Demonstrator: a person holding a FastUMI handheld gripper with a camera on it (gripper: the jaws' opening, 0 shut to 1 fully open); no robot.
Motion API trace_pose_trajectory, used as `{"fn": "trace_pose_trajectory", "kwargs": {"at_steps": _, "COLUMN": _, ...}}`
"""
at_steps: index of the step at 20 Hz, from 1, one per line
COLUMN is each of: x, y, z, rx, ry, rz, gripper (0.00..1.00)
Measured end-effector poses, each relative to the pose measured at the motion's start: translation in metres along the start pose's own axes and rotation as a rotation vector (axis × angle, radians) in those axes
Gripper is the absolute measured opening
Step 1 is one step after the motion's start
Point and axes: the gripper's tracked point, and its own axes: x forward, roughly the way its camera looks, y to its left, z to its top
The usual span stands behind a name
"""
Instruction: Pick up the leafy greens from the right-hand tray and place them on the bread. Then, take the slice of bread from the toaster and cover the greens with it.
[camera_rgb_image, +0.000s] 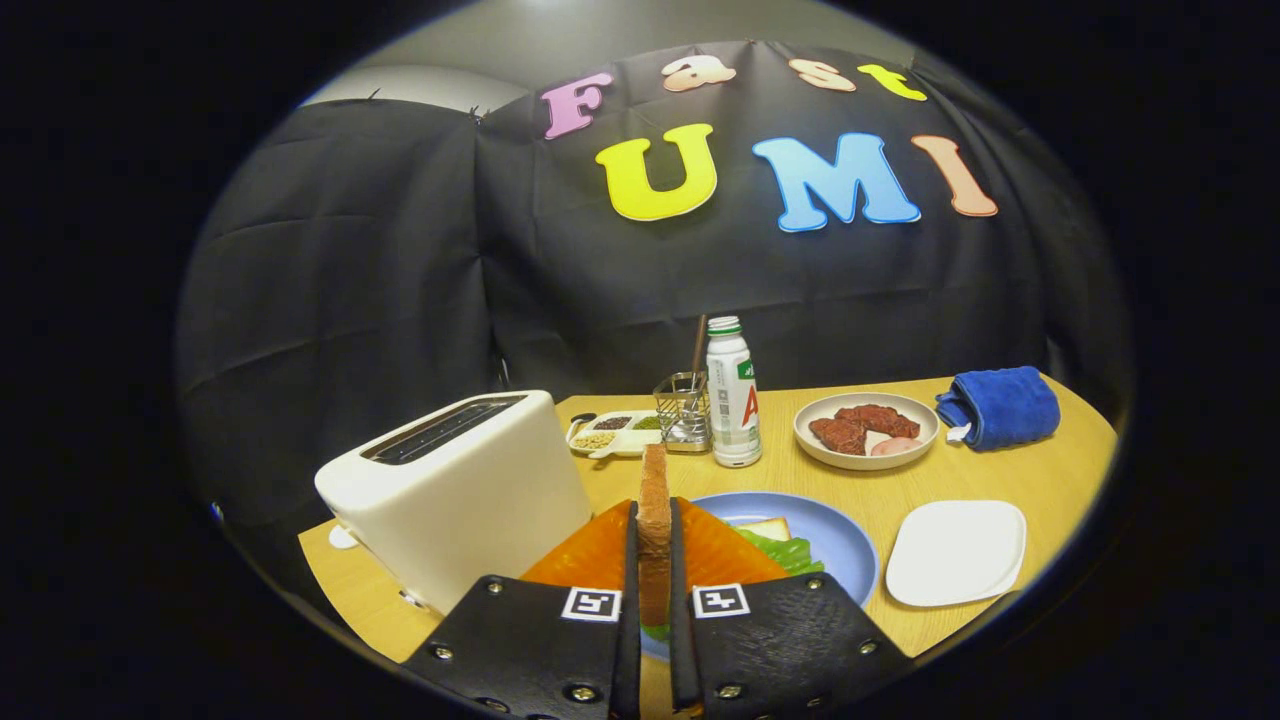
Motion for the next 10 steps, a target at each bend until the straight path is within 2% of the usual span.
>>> {"fn": "trace_pose_trajectory", "kwargs": {"at_steps": 4, "x": -0.001, "y": -0.011, "z": -0.003, "rx": -0.006, "ry": 0.01, "rz": -0.024, "gripper": 0.16}}
{"fn": "trace_pose_trajectory", "kwargs": {"at_steps": 5, "x": -0.001, "y": -0.014, "z": -0.003, "rx": -0.021, "ry": 0.016, "rz": -0.027, "gripper": 0.21}}
{"fn": "trace_pose_trajectory", "kwargs": {"at_steps": 10, "x": -0.002, "y": -0.026, "z": -0.006, "rx": -0.059, "ry": 0.028, "rz": -0.045, "gripper": 0.24}}
